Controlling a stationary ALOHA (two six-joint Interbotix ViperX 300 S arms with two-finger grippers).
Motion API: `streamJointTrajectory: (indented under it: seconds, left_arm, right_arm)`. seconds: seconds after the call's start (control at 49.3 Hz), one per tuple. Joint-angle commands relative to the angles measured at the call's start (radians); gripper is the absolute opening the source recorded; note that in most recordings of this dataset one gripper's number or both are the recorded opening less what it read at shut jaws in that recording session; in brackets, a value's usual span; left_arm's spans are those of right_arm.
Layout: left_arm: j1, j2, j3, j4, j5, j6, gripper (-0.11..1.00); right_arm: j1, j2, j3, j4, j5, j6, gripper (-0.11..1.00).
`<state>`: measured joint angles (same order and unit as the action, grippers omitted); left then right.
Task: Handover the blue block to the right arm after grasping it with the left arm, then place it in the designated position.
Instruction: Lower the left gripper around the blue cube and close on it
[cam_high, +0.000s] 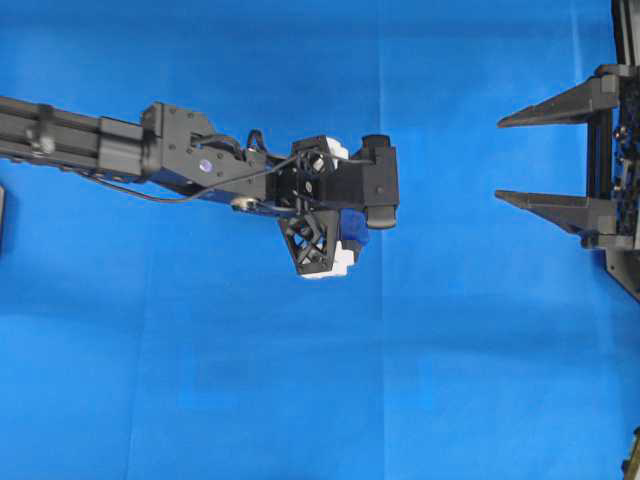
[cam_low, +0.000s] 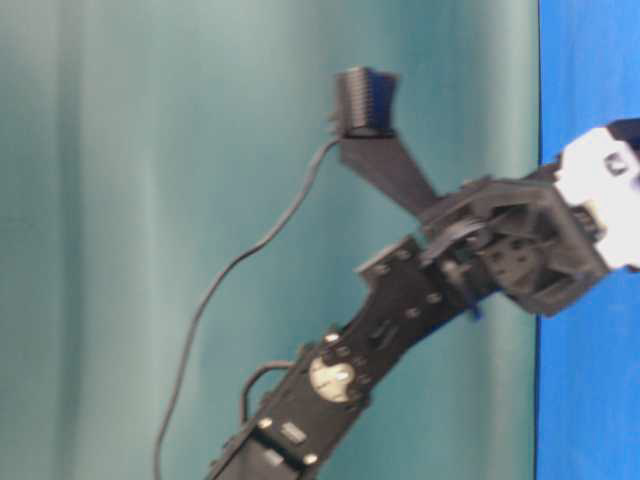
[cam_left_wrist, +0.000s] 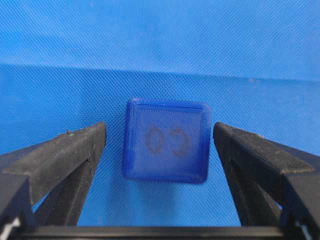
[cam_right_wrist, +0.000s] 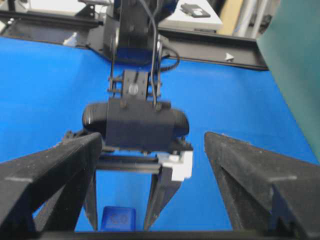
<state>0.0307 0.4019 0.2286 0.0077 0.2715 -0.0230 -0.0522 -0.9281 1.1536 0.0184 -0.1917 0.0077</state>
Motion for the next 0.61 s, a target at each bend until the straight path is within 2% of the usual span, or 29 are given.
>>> streamJointTrajectory:
  seconds: [0.0, 0.466, 0.588]
  left_arm:
    - [0.0, 0.0, -0.025, 0.0, -0.02, 0.0, 0.91]
    - [0.003, 0.029, -0.026, 0.0, -0.035, 0.006, 0.89]
    - [-0.002, 0.029, -0.032, 0.0, -0.025, 0.009, 0.81]
  right_arm:
    - [-0.003, 0.006, -0.012, 0.002, -0.005, 0.002, 0.96]
    - [-0.003, 0.006, -0.011, 0.002, 0.003, 0.0, 0.96]
    - [-0.003, 0.006, -0.011, 0.002, 0.005, 0.002, 0.96]
